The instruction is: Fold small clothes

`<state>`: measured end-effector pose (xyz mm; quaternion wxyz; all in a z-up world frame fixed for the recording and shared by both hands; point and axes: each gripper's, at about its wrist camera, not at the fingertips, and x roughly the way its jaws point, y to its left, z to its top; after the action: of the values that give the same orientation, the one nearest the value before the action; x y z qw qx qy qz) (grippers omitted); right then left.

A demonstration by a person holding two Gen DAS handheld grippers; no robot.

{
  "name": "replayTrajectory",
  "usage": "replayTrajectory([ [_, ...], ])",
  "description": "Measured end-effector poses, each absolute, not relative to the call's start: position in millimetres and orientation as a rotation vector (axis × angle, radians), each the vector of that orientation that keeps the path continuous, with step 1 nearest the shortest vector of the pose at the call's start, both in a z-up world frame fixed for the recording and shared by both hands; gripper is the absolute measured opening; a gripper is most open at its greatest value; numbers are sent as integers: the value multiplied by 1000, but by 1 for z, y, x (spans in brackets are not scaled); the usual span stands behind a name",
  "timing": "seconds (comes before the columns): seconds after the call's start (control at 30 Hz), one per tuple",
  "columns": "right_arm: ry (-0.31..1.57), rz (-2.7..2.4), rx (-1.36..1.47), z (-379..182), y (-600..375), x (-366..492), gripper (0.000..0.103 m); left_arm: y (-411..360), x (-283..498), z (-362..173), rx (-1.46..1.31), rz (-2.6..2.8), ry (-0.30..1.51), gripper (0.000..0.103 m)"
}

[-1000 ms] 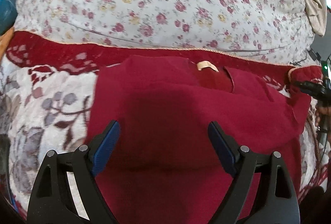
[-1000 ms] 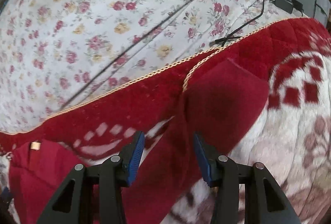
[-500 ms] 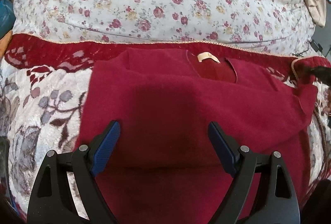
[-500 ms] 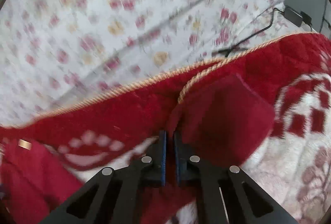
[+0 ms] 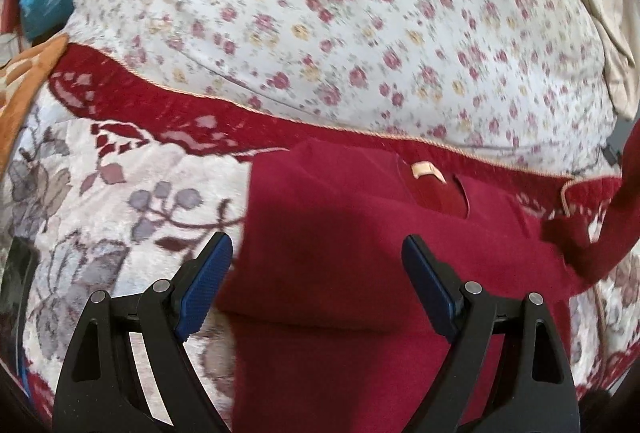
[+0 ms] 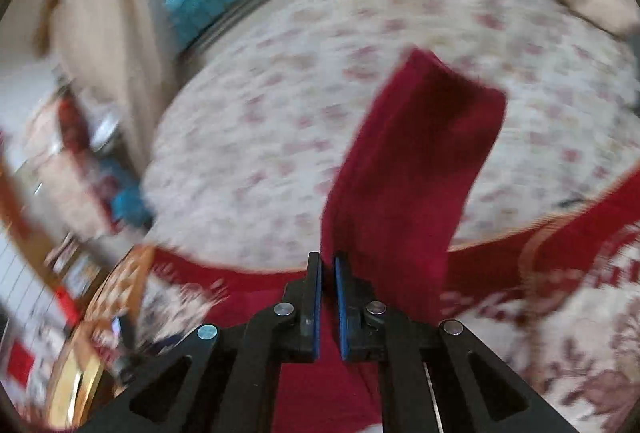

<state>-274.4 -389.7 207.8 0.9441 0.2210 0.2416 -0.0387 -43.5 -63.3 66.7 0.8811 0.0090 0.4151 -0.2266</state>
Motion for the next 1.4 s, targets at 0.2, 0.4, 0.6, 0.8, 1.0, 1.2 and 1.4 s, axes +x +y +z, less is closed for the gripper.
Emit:
replayTrajectory([
  [0.2,624,133,386,165,-287,-200,6,-37,-34,75,-63,-442,848,87],
  [0.4,901,140,361,53,-222,-135,17,-26,-23,73,-134,-457,879,87],
  [0.6,874,123,380,62,-241,-176,44,-41,-20,64,-118,-477,912,87],
  [0.8,845,-192,337,79,-308,-236,49,-70,-29,47,37,-481,937,87],
  [1.0,867,-327,484,53,-375,-247,54,-93,-33,33,154,-475,934,59],
  [1.2,875,-247,661,19,-393,-206,24,-85,-22,51,85,-485,897,25],
  [1.4,776,-329,499,42,-381,-215,15,-82,-18,59,93,-476,847,23],
])
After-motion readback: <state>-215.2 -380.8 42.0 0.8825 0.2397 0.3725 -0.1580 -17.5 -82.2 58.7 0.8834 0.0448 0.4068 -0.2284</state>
